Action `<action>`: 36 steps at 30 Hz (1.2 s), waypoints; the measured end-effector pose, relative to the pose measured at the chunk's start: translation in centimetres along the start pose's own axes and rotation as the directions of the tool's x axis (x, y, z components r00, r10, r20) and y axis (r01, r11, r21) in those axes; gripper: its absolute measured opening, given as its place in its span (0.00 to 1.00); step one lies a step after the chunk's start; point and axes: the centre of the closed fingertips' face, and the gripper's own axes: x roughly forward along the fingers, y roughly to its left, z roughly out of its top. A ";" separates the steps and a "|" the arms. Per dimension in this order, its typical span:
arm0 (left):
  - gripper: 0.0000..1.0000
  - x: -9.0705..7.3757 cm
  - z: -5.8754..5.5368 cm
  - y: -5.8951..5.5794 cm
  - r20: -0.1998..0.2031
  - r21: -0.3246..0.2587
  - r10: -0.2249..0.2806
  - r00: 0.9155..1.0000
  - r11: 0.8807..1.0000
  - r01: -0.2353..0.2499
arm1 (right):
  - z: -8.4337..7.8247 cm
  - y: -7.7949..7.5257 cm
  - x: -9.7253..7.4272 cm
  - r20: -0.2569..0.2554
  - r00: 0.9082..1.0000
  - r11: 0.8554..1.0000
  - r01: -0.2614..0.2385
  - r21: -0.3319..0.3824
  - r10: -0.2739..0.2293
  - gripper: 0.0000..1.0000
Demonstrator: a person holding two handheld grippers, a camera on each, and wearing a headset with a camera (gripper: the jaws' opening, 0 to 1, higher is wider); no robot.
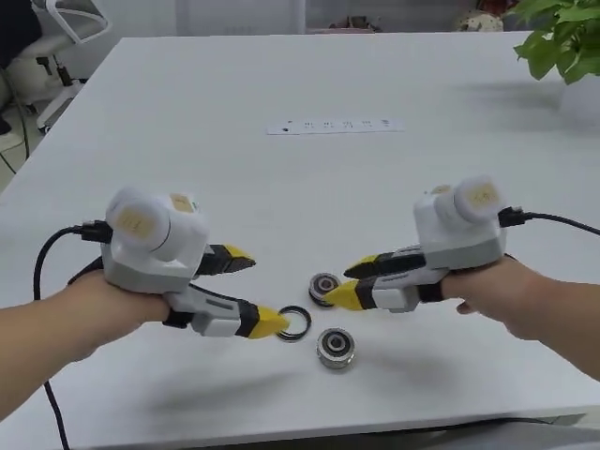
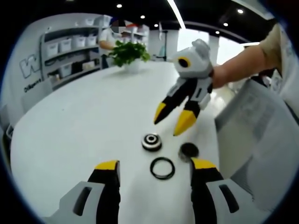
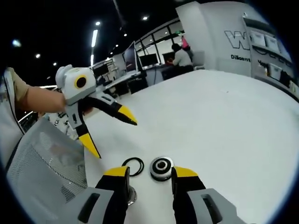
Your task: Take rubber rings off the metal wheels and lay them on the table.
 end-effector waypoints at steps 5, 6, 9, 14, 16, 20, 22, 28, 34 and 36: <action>0.61 0.6 0.4 0.2 0.000 -0.006 -0.001 1.000 1.000 0.001 | 0.0 -0.8 -0.2 0.010 1.000 0.999 0.018 -0.051 -0.017 0.37; 0.61 0.8 0.4 0.3 0.000 -0.008 -0.001 1.000 1.000 0.001 | -0.2 -0.9 -0.2 0.003 1.000 0.998 0.019 -0.056 -0.019 0.37; 0.61 1.2 0.4 0.4 -0.003 -0.010 -0.003 1.000 1.000 0.003 | -0.7 -1.4 0.0 -0.012 1.000 0.997 0.023 -0.073 -0.024 0.37; 0.60 1.8 0.4 0.6 -0.012 -0.014 -0.005 1.000 1.000 0.005 | -2.0 -2.1 0.3 -0.051 0.998 0.993 0.029 -0.111 -0.035 0.38; 0.60 2.0 0.4 0.7 -0.014 -0.014 -0.006 1.000 1.000 0.006 | -2.5 -2.1 0.4 -0.066 0.997 0.993 0.024 -0.118 -0.032 0.39; 0.59 2.5 0.4 0.9 -0.017 -0.023 -0.005 1.000 1.000 0.005 | -3.3 -2.1 0.8 -0.085 0.996 0.991 0.009 -0.133 -0.021 0.39; 0.58 2.7 0.5 0.9 -0.017 -0.026 -0.005 1.000 1.000 0.005 | -3.3 -2.1 0.8 -0.085 0.996 0.990 0.010 -0.138 -0.022 0.38; 0.55 3.5 0.6 0.9 -0.019 -0.030 -0.010 1.000 0.999 0.009 | -3.2 -2.5 1.3 -0.072 0.997 0.990 0.007 -0.138 -0.017 0.35; 0.54 4.3 0.9 0.8 -0.019 -0.032 -0.017 1.000 0.999 0.017 | -2.6 -2.6 1.8 -0.054 0.998 0.990 0.006 -0.140 -0.014 0.32; 0.54 4.7 0.9 0.8 -0.019 -0.031 -0.019 1.000 0.999 0.018 | -2.6 -2.6 1.8 -0.057 0.998 0.990 0.006 -0.143 -0.014 0.32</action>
